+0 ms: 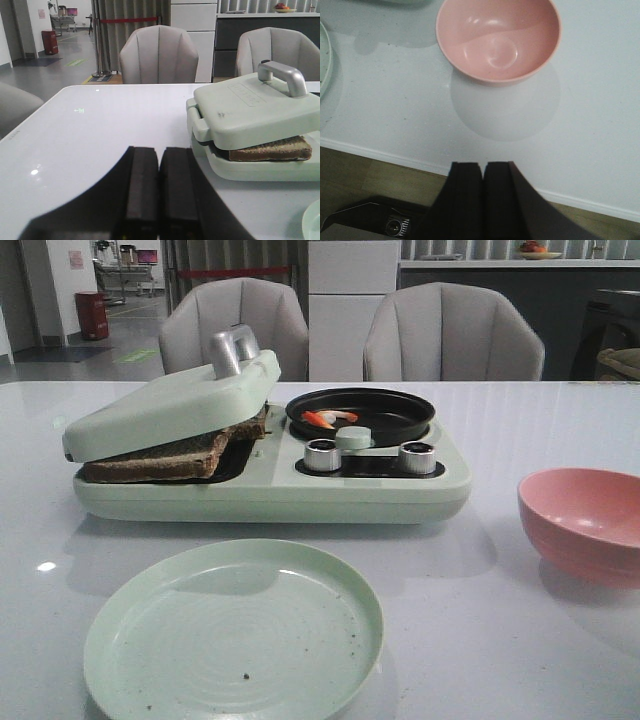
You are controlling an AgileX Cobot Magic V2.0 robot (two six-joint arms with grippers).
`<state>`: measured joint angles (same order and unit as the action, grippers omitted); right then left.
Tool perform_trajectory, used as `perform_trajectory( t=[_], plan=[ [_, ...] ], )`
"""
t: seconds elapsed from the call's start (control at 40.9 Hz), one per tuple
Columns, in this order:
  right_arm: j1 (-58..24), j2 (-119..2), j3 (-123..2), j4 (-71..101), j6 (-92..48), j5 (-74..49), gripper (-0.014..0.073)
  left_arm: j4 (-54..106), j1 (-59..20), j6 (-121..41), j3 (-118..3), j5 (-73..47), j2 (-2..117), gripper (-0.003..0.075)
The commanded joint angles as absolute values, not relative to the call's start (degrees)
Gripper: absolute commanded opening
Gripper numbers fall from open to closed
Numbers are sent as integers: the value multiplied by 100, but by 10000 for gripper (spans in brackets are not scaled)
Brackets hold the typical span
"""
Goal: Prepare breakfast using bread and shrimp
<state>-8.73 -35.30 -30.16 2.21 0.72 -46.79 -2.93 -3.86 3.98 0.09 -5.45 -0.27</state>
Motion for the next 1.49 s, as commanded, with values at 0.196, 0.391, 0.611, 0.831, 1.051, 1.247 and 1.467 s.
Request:
perform_trajectory(
  t=[0.196, 0.391, 0.611, 0.831, 1.051, 1.247, 1.467],
  plan=[
    [-872, -3526, -3164, 213, 47, -4338, 10, -248, -383, 380, 177, 0, -132, 101],
    [-872, -3526, -3164, 213, 47, -4338, 10, -248, -383, 380, 177, 0, -132, 101],
    [-714, -3067, -3102, 45, 0, -4040, 10, -248, -383, 380, 177, 0, -132, 101],
    [-327, -1716, -2302, 56, 0, -1752, 10, -248, -383, 380, 177, 0, -132, 101],
    [-94, -454, -1098, 56, 0, -948, 10, -248, -383, 380, 177, 0, -132, 101],
    [18, 174, -228, 56, 0, -195, 10, -248, -383, 380, 177, 0, -132, 101],
    [24, 183, 60, 39, 0, 558, 10, -248, -383, 380, 177, 0, -132, 101]
  ],
)
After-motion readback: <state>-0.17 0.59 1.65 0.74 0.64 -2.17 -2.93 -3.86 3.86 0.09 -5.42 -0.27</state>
